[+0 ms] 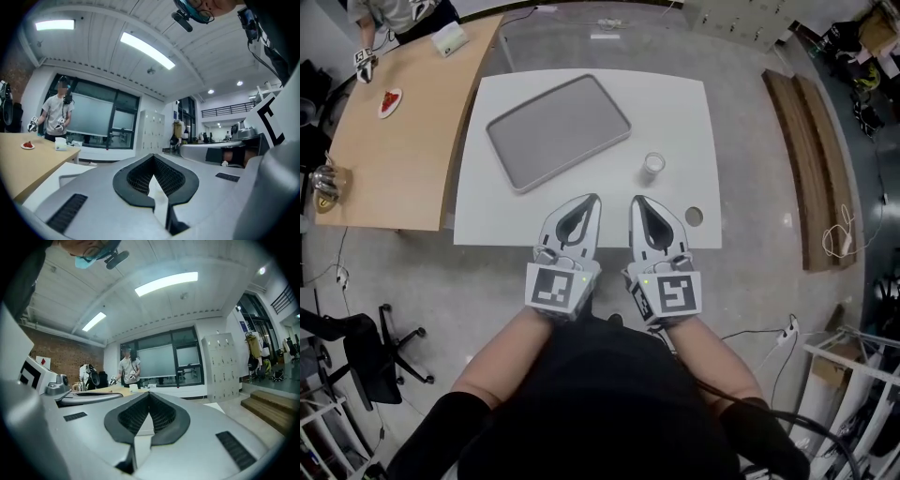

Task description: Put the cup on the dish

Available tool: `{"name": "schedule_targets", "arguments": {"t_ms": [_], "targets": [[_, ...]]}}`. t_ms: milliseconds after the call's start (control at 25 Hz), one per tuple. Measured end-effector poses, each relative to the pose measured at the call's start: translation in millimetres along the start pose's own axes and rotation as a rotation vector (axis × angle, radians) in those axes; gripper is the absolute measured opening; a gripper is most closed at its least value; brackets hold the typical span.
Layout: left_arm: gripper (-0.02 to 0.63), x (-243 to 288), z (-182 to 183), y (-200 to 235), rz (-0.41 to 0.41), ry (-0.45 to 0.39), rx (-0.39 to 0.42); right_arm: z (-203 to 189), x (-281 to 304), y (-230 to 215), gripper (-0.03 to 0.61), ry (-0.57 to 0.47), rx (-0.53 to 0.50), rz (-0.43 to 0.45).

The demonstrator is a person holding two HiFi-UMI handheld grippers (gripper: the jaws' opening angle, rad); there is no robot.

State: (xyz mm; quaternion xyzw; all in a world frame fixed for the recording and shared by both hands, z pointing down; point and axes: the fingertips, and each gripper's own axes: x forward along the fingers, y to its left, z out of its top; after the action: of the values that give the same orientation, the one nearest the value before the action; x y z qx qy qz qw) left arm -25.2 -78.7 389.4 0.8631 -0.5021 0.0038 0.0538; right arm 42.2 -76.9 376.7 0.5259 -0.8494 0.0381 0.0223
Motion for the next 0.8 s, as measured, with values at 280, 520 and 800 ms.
{"name": "schedule_targets", "arguments": {"t_ms": [280,520,800], "targets": [[0.005,37,1,71,-0.026,0.008,-0.019,-7,71,4,0.012,0.03,-0.021,-0.051],[0.005,64,-3,99,-0.046,0.022,-0.006,-22,103,-14,0.013,0.062,-0.011,-0.115],[0.005,105,-31,93,-0.079,0.084,-0.003,-43,120,-60,0.013,0.098,-0.018,-0.156]]}}
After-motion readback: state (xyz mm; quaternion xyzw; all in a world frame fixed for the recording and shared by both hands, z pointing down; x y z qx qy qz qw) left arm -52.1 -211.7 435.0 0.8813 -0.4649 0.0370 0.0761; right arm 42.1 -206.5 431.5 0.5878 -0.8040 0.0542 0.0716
